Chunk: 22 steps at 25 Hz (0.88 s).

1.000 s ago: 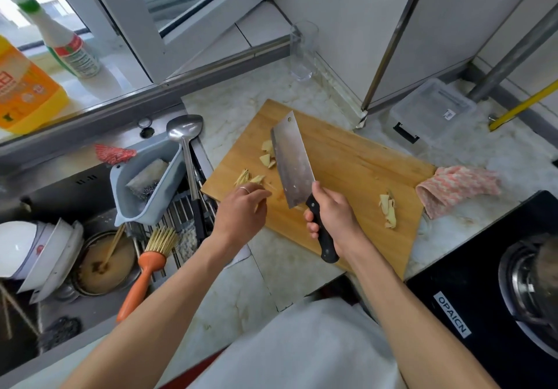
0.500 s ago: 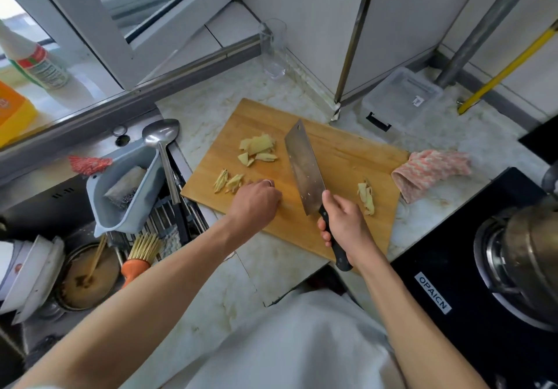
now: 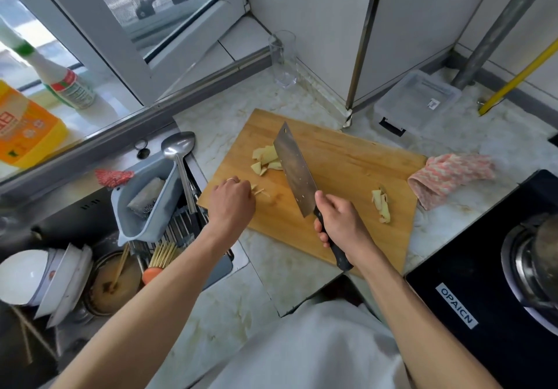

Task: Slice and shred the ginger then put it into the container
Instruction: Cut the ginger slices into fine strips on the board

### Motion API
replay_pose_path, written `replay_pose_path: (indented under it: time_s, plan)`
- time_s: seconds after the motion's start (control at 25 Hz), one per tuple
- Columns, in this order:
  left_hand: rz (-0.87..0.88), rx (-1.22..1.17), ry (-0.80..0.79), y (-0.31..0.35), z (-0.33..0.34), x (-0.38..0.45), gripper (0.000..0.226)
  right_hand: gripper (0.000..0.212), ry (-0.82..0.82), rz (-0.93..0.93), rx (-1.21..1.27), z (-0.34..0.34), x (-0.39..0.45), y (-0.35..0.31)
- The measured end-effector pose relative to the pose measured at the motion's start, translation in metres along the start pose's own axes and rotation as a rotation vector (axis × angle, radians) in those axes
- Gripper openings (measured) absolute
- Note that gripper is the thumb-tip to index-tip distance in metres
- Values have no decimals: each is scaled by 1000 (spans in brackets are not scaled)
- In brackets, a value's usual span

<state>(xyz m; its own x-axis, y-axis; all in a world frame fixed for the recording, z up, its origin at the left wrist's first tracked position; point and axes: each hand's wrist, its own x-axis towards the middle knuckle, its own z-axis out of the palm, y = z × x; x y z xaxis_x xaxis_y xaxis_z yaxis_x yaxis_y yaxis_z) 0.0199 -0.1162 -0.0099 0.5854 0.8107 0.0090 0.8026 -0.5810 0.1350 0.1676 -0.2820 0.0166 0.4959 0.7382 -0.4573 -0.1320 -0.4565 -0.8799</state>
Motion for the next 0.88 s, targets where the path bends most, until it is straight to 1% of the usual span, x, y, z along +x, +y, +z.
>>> replay_pose_path:
  time_s: [0.04,0.12,0.2,0.24,0.28,0.36,0.48,0.52,0.64,0.68,0.8,0.88]
  plan:
    - [79,-45,13,1,3,0,20,43,-4,0,-3,1,1,-1]
    - [321,-90,-3,5,10,1,25,45,-3,2,-8,1,4,-2]
    - [521,-12,-33,7,18,5,22,47,11,9,-2,1,6,-3]
    - [559,28,-52,6,21,8,20,47,15,11,2,0,6,-4]
    - [554,54,-68,4,22,11,19,46,16,13,5,-1,5,-4]
    - [453,90,-94,-1,21,15,22,44,19,23,14,-3,5,-6]
    - [301,94,-96,-2,16,18,26,46,35,42,24,-5,8,-10]
    - [247,43,-85,1,11,18,26,47,37,46,24,-5,10,-11]
    - [16,-229,-33,8,-4,22,25,48,41,44,23,-7,13,-17]
    - [-37,-274,-18,8,-7,26,25,47,42,42,24,-7,13,-18]
    - [-114,-279,-50,13,-8,42,34,43,47,39,30,-9,13,-20]
    - [-123,-231,-97,21,-4,49,35,36,48,39,32,-11,13,-22]
